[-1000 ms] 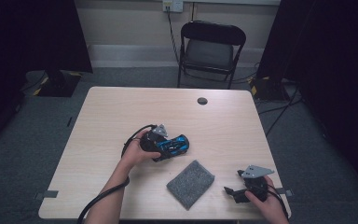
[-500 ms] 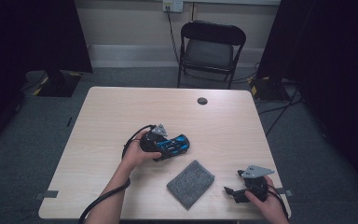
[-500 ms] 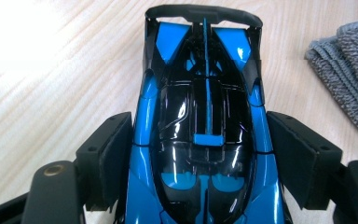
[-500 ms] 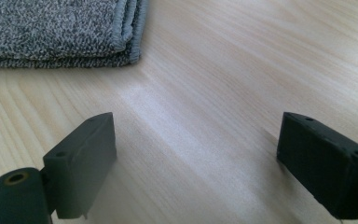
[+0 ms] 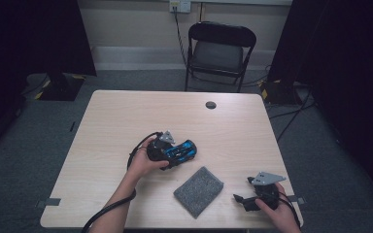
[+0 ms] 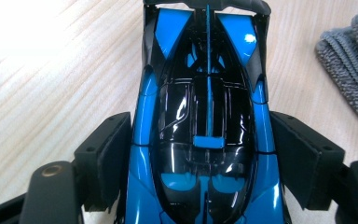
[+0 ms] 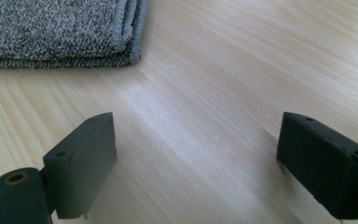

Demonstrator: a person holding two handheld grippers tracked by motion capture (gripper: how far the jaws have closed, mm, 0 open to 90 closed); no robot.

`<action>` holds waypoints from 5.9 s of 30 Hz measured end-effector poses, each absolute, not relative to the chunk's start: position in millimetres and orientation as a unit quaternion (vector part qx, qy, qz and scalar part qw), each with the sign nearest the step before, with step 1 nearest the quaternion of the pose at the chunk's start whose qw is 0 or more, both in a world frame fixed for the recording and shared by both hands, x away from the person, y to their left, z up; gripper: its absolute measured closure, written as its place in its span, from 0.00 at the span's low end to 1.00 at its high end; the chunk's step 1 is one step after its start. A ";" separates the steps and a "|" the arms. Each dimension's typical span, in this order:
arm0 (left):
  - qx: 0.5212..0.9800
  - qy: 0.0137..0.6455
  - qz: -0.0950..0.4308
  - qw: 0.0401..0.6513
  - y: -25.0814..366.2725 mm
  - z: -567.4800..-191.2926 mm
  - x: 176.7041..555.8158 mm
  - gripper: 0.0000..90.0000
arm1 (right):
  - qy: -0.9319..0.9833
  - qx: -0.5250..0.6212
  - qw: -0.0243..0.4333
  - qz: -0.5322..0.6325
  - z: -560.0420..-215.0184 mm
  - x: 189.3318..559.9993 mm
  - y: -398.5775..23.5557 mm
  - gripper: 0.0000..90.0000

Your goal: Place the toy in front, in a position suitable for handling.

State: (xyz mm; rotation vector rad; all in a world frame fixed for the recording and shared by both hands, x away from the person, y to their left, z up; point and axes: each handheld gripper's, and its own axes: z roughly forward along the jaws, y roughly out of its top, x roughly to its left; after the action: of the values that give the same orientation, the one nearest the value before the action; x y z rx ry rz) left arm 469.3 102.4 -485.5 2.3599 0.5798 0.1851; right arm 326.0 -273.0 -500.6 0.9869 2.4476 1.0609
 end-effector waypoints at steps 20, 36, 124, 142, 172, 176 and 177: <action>0.901 0.232 0.076 0.359 91.9 -487.5 469.8 0.29 | 0.851 0.342 0.148 0.369 -500.6 325.5 -272.9 0.12; 0.909 0.250 0.088 0.321 78.2 -484.4 472.8 0.17 | 0.851 0.342 0.148 0.369 -500.6 325.4 -272.8 0.12; 0.834 0.336 0.102 0.425 111.2 -468.7 447.6 0.19 | 0.853 0.339 0.147 0.370 -500.6 324.0 -272.3 0.12; 0.839 0.329 0.122 0.416 136.0 -496.0 421.3 0.18 | 0.852 0.340 0.148 0.370 -500.6 323.8 -272.1 0.12; 0.863 0.326 0.129 0.364 125.3 -502.7 430.1 0.00 | 0.850 0.344 0.149 0.369 -500.7 323.1 -271.5 0.12; 0.862 0.328 0.128 0.364 125.1 -502.7 429.9 0.00 | 0.850 0.344 0.149 0.369 -500.7 323.0 -271.5 0.12; 0.862 0.329 0.129 0.364 125.0 -502.6 430.0 0.00 | 0.850 0.344 0.149 0.369 -500.7 323.0 -271.4 0.12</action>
State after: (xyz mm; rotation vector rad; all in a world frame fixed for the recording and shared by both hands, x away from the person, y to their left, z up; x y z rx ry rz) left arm 430.0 125.0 -502.6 2.2170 0.8477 0.3309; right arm 323.0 -271.4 -500.7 0.9891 2.4443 1.0615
